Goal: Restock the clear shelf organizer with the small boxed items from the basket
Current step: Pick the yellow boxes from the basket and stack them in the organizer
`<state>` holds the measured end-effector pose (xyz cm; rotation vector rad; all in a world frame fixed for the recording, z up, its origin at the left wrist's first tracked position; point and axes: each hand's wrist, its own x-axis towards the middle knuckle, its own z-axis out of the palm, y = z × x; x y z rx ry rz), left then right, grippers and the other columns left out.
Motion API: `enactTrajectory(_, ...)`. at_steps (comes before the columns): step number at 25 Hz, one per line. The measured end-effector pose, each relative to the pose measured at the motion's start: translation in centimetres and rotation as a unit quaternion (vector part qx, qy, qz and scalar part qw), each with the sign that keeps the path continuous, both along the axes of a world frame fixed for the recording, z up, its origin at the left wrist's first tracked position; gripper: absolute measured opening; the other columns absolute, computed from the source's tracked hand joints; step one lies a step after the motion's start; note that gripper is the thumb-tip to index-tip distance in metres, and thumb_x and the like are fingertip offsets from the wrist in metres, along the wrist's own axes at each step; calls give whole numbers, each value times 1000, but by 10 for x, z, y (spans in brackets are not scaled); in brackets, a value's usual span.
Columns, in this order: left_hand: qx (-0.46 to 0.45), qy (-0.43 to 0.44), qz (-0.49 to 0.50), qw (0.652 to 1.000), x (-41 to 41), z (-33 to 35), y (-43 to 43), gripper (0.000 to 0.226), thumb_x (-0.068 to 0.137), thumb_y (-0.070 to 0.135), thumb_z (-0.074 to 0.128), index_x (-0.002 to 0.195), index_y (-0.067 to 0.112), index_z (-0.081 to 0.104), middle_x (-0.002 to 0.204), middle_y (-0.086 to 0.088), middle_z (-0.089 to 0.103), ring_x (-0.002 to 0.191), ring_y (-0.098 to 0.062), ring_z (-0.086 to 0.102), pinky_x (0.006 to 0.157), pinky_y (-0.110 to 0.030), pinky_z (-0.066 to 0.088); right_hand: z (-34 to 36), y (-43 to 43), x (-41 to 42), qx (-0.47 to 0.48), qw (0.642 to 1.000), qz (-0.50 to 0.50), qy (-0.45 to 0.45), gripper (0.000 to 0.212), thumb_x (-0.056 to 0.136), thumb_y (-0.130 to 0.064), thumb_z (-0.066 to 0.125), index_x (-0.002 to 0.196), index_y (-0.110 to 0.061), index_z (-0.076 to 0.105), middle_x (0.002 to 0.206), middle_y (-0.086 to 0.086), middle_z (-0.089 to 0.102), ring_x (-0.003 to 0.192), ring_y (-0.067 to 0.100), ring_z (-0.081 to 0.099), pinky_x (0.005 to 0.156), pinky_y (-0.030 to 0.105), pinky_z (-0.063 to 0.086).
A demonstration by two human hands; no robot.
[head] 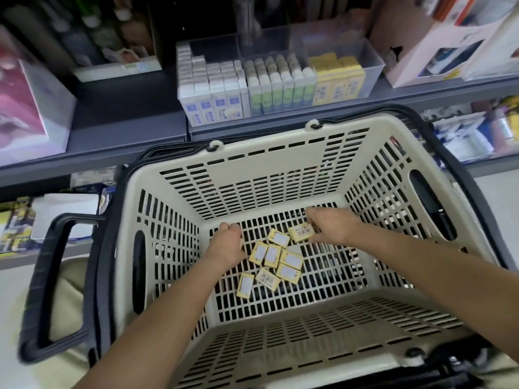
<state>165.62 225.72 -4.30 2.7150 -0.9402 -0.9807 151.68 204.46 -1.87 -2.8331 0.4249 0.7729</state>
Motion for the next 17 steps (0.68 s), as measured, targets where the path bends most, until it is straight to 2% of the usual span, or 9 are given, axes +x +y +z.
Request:
enactTrajectory(2,-8,22,90,996,3,9,-5,45,79,11,66,120,9,48,118,-11,47,100,-25,55,80,-31,48,-5,5,4,5,1000,3,4,49,81,-46,63,116,-21,41,112,0,55,86,16,54,57,28,41)
enactTrajectory(4,-48,61,139,987,6,18,-15,45,80,12,64,123,9,51,113,-9,55,97,-23,58,77,-29,49,-8,8,9,23,1000,-11,13,57,80,-43,64,127,-23,38,119,1,49,96,19,56,67,31,48)
enactTrajectory(6,-114,127,174,970,6,27,-25,40,83,10,60,123,14,54,101,-1,56,86,-17,58,70,-27,49,-10,11,14,25,1000,1,3,47,83,-37,62,124,-23,45,119,2,48,97,20,56,71,32,50)
enactTrajectory(9,-185,253,249,917,-1,37,-35,31,88,3,54,114,20,56,93,12,41,79,-8,53,63,-27,56,-5,10,16,43,999,11,-7,36,84,-33,61,117,-21,53,113,0,52,100,19,55,73,30,48)
enactTrajectory(12,-198,305,279,889,-4,45,-42,18,93,15,52,110,18,57,93,3,48,74,-9,50,59,-25,49,17,10,19,135,987,19,-81,33,82,-36,65,111,-22,58,102,-4,53,92,14,54,77,31,47)
enactTrajectory(13,-194,356,281,870,-4,48,-44,19,94,26,52,110,16,57,90,0,52,71,-10,50,59,-25,46,26,12,21,170,979,26,-114,32,81,-34,67,110,-22,60,101,-4,54,87,11,53,78,30,47)
enactTrajectory(15,-173,497,261,809,-6,54,-45,39,92,50,48,102,14,59,80,-1,58,63,-9,51,55,-21,44,45,19,26,214,963,42,-161,31,79,-30,70,107,-22,61,101,-2,57,82,9,51,76,26,46)
enactTrajectory(17,-171,593,251,745,-9,59,-46,50,84,60,47,96,14,62,82,-5,62,60,-10,53,48,-18,43,61,22,29,223,958,43,-175,33,77,-26,72,107,-20,61,101,0,56,82,12,53,76,27,47)
